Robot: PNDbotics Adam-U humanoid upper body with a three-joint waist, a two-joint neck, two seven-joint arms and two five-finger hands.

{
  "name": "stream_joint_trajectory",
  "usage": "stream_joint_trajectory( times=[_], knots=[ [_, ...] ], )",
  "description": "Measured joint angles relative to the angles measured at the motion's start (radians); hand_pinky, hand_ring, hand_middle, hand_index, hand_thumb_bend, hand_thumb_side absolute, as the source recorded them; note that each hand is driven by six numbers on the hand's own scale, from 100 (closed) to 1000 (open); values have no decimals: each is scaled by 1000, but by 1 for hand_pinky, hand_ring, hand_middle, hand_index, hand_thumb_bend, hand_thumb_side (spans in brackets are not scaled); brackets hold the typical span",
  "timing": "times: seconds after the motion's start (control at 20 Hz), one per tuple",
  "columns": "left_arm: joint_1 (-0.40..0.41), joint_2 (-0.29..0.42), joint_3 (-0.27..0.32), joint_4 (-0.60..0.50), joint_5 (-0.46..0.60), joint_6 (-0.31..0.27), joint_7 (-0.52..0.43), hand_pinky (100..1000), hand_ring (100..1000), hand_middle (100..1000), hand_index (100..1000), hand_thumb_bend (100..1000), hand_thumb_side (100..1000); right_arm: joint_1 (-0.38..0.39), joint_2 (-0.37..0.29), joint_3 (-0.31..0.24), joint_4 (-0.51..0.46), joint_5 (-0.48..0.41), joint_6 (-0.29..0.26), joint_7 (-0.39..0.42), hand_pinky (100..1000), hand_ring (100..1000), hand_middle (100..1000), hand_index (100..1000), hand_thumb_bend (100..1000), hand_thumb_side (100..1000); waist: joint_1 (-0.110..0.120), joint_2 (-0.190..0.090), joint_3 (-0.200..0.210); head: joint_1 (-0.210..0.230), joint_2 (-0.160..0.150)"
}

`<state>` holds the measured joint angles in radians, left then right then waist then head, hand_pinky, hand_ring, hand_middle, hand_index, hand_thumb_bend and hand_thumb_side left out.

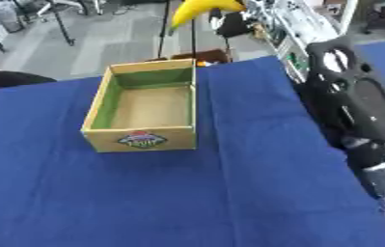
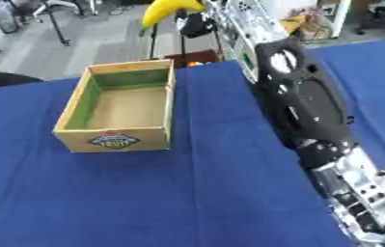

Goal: Pick up objects on the table and place them in the box.

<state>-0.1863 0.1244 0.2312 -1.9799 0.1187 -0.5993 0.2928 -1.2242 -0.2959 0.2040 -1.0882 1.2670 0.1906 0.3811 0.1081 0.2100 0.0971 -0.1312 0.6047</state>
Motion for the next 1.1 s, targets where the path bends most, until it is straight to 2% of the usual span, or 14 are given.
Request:
stream_joint_trajectory(
  times=[0.5,1.1],
  knots=[
    [-9,-1,-4,0,8,0,-5,433,864,868,789,100,976,33,118,-1,35,5,44,-80,526,847,454,470,100,445,-3,19,23,-21,-18],
    [-17,-10,-6,0,12,1,-11,431,866,870,789,100,976,86,202,-6,120,-17,68,-171,507,872,442,463,100,388,1,32,33,-32,-27]
  ],
)
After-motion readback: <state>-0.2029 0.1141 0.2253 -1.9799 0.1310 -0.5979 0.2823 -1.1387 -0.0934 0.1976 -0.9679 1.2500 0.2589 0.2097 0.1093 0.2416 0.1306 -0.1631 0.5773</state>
